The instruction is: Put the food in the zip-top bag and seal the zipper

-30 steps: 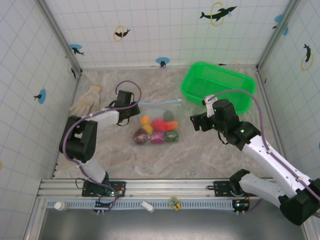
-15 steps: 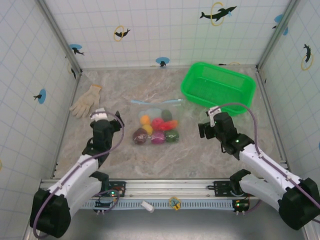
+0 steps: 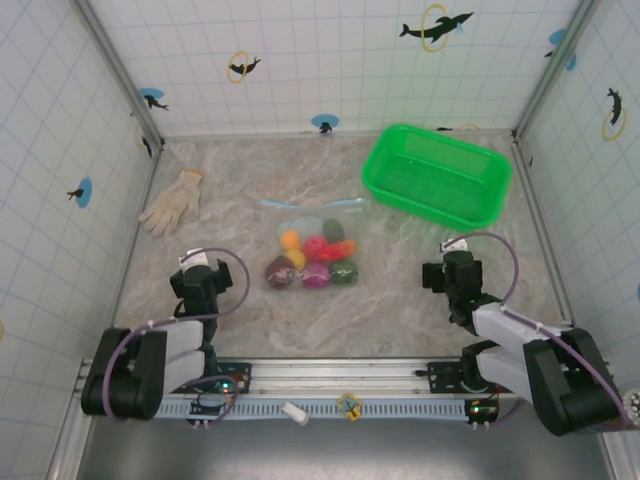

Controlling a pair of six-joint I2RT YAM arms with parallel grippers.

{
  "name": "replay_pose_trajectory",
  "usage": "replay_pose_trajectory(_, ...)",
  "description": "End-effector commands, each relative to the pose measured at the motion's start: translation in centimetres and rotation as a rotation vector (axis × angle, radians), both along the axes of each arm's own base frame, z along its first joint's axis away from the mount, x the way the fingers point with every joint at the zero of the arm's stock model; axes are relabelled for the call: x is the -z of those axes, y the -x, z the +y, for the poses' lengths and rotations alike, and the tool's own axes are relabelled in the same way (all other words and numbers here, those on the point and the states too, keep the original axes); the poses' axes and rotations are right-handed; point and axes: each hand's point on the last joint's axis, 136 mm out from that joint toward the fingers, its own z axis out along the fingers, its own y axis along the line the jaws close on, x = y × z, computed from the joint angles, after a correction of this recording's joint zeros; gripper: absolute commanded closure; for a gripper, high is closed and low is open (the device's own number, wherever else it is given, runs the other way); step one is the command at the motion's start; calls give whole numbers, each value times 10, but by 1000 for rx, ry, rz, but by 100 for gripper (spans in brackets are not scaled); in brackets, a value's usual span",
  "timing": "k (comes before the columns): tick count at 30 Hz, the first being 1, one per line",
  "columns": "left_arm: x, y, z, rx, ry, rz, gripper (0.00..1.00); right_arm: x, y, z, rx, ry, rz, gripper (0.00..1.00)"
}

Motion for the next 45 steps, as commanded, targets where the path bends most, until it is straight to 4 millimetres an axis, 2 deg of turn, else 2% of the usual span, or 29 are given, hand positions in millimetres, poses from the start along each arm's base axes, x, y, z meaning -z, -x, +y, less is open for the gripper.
replay_pose_trajectory(1, -35, -16, -6, 51, -15, -197, 2, -19, -20, -11, 45, -33, -133, 2)
replay_pose_trajectory(2, -39, -21, -4, 44, -29, -215, 2, -17, -22, -15, 57, -40, -141, 2)
replay_pose_trajectory(5, -31, -25, 5, -1, -8, -203, 2, -11, -22, -33, 121, -59, -176, 2)
replay_pose_trajectory(7, -29, -16, 2, 31, 22, -225, 2, -11, -21, -41, 141, -96, -214, 2)
replay_pose_trajectory(8, -39, -16, -1, 54, 20, -275, 2, -15, -22, -46, 160, -118, -250, 2)
replay_pose_trajectory(9, -40, -17, -6, 87, 24, -280, 2, -19, -23, -51, 178, -134, -275, 2)
replay_pose_trajectory(10, -30, -22, -13, 130, 32, -226, 2, -27, -24, -55, 187, -142, -328, 2)
replay_pose_trajectory(11, -21, -28, -19, 173, 51, -177, 2, -31, -26, -55, 182, -188, -360, 2)
replay_pose_trajectory(13, -19, -31, -16, 171, 93, -173, 2, -26, -22, -52, 162, -206, -360, 2)
replay_pose_trajectory(14, -16, -31, -16, 173, 99, -159, 2, -24, -20, -39, 82, -211, -357, 2)
replay_pose_trajectory(15, -18, -31, -16, 172, 100, -167, 2, -35, -19, -33, 40, -200, -418, 2)
replay_pose_trajectory(16, -17, -32, -16, 172, 100, -165, 2, -37, -22, -22, -27, -204, -421, 2)
replay_pose_trajectory(17, -17, -32, -16, 172, 99, -164, 2, -26, -28, -16, -51, -193, -358, 2)
replay_pose_trajectory(18, -18, -32, -16, 173, 100, -167, 2, -16, -30, -19, -34, -189, -301, 2)
replay_pose_trajectory(20, -17, -32, -16, 171, 100, -164, 2, -23, -30, -27, 13, -204, -349, 2)
replay_pose_trajectory(22, -16, -31, -15, 171, 102, -161, 2, -17, -32, -28, 26, -193, -311, 1)
replay_pose_trajectory(24, -17, -32, -16, 175, 103, -162, 2, -20, -30, -31, 43, -163, -335, 1)
replay_pose_trajectory(45, -18, -31, -15, 168, 98, -165, 2, -18, -31, -31, 48, -172, -322, 1)
